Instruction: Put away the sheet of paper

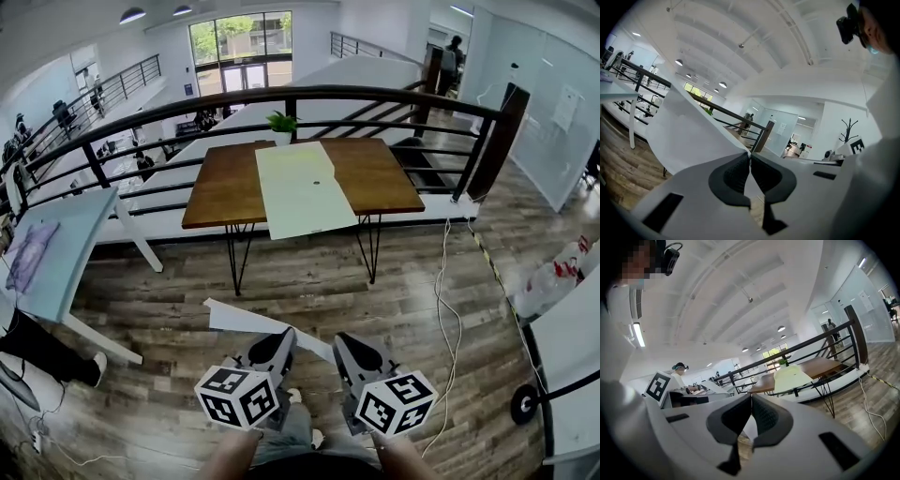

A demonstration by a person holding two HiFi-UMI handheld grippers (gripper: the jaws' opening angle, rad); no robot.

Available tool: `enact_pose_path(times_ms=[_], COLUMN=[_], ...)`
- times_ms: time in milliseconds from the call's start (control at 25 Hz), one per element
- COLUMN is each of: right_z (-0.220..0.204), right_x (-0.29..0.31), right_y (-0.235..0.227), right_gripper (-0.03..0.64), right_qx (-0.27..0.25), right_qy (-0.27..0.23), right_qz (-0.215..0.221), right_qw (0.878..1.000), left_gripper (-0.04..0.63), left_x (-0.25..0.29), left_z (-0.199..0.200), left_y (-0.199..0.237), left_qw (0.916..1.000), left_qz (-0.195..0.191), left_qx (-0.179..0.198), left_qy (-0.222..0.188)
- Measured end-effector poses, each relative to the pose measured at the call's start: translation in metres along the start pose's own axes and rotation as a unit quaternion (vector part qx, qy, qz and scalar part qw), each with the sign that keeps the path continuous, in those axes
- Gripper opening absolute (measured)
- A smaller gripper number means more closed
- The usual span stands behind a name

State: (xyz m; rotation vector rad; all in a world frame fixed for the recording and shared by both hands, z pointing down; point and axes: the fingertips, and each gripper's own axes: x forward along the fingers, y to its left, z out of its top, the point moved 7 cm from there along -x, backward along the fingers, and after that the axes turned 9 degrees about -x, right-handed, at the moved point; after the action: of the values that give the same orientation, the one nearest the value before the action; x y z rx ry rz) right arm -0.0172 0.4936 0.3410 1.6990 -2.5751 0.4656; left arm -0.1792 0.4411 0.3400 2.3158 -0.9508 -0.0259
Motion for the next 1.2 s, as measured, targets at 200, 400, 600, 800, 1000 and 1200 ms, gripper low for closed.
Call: enact_pose_path(times_ms=[200, 400, 600, 800, 1000, 1200], right_z=[0.005, 0.022, 0.049, 0.073, 0.090, 0.098], right_x=[0.022, 0.066, 0.128, 0.195, 0.256, 0.300], right_y=[-0.024, -0.058, -0.090, -0.114, -0.131, -0.144], right_gripper=[0.028, 0.028, 0.028, 0.028, 0.028, 0.028], right_qx=[0.003, -0.001, 0.001, 0.006, 0.003, 0.011], right_qy=[-0.001, 0.002, -0.005, -0.003, 0.000, 0.002], right_qz=[-0.009, -0.022, -0.035, -0.043, -0.046, -0.061], right_qw=[1.000, 1.000, 0.999, 0.999, 0.999, 0.998], left_gripper=[0.023, 0.023, 0.023, 0.023, 0.023, 0.023], left_x=[0.033, 0.082, 0.130, 0.177, 0.212, 0.238], left_z=[0.011, 0.046, 0.091, 0.140, 0.181, 0.205], left_y=[0.013, 0.036, 0.068, 0.106, 0.143, 0.176], left_qw=[1.0000, 0.9999, 0.9997, 0.9994, 0.9991, 0.9986], left_qz=[-0.006, -0.016, -0.026, -0.034, -0.041, -0.050], left_qx=[0.002, 0.003, 0.005, 0.006, 0.007, 0.002], left_qy=[0.007, 0.002, 0.001, 0.008, 0.012, 0.020])
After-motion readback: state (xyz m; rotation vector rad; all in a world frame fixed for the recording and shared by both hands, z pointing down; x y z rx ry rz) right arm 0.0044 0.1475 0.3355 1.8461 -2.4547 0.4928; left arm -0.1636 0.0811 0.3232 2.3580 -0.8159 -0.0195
